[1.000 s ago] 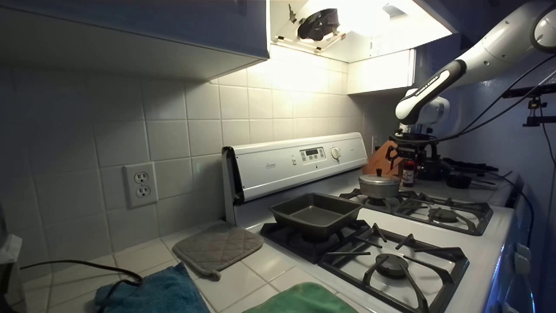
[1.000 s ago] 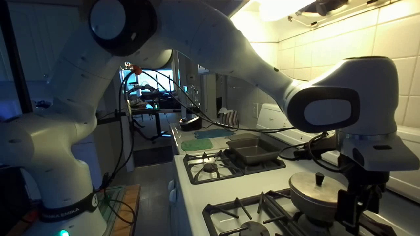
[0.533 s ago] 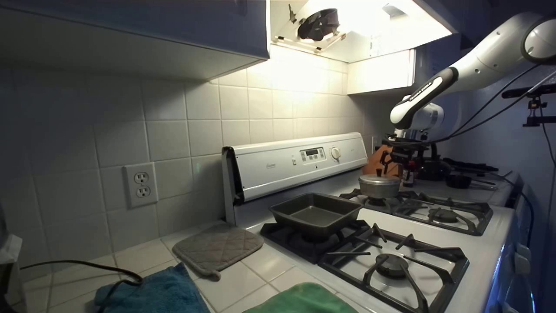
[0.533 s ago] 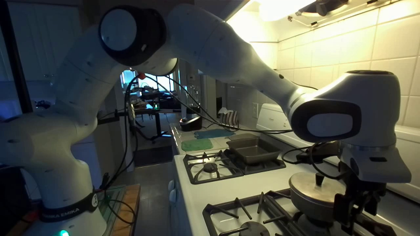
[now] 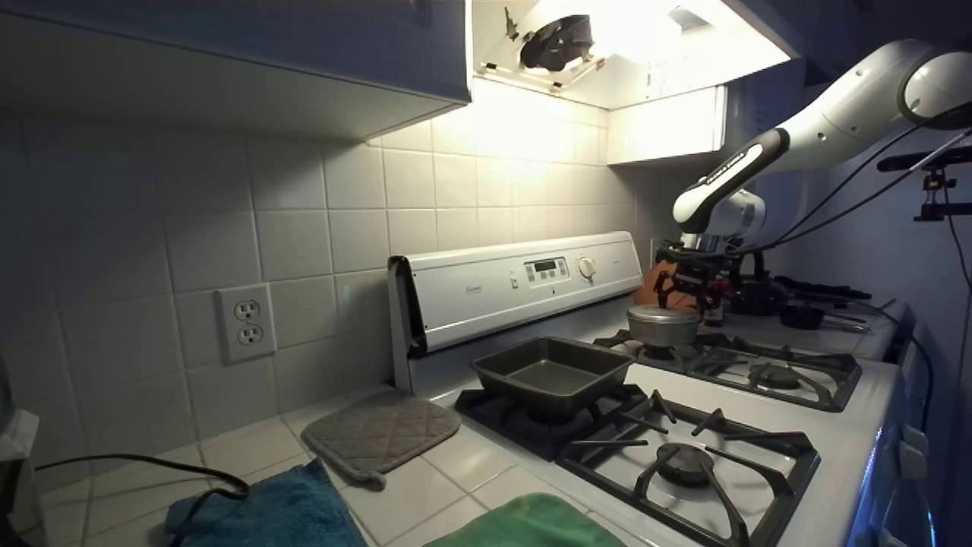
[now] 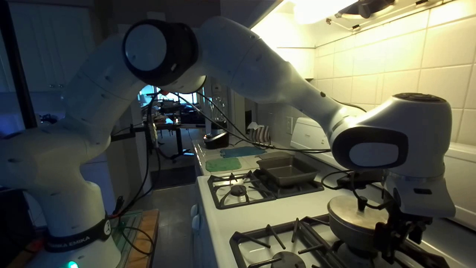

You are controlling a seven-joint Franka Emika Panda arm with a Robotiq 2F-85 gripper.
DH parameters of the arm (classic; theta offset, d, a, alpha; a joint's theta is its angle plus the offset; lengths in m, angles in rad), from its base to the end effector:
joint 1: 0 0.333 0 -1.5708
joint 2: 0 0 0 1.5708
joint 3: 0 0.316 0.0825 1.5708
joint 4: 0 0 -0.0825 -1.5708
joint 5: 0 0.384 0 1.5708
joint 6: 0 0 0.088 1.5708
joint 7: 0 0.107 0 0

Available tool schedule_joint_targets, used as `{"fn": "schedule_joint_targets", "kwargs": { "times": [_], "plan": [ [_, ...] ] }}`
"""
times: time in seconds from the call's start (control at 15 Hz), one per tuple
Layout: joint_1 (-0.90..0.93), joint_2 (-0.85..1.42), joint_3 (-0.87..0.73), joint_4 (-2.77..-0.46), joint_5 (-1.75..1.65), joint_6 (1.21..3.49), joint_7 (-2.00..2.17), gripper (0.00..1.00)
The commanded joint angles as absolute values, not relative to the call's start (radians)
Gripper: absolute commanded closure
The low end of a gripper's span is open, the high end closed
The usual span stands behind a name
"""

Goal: Move the baking pan backwards

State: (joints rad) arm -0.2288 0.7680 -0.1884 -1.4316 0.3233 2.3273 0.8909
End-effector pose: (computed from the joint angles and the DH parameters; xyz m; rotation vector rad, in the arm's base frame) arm 0.6897 -0.2684 0.2562 -2.2302 1.9807 -0.1672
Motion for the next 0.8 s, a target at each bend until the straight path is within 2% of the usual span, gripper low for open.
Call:
{"fn": "schedule_joint_targets", "kwargs": {
  "times": [0.0,0.27,0.4,0.6,0.67,0.73],
  "plan": [
    [-0.263,0.817,-0.152,-1.357,0.378,2.299,0.904,0.0],
    [-0.276,0.835,-0.136,-1.331,0.402,2.282,0.907,0.0],
    [-0.28,0.842,-0.132,-1.318,0.409,2.268,0.908,0.06],
    [-0.283,0.845,-0.126,-1.308,0.419,2.245,0.908,0.03],
    [-0.283,0.844,-0.123,-1.306,0.421,2.237,0.908,0.06],
    [-0.283,0.845,-0.122,-1.301,0.421,2.227,0.909,0.2]
  ]
}}
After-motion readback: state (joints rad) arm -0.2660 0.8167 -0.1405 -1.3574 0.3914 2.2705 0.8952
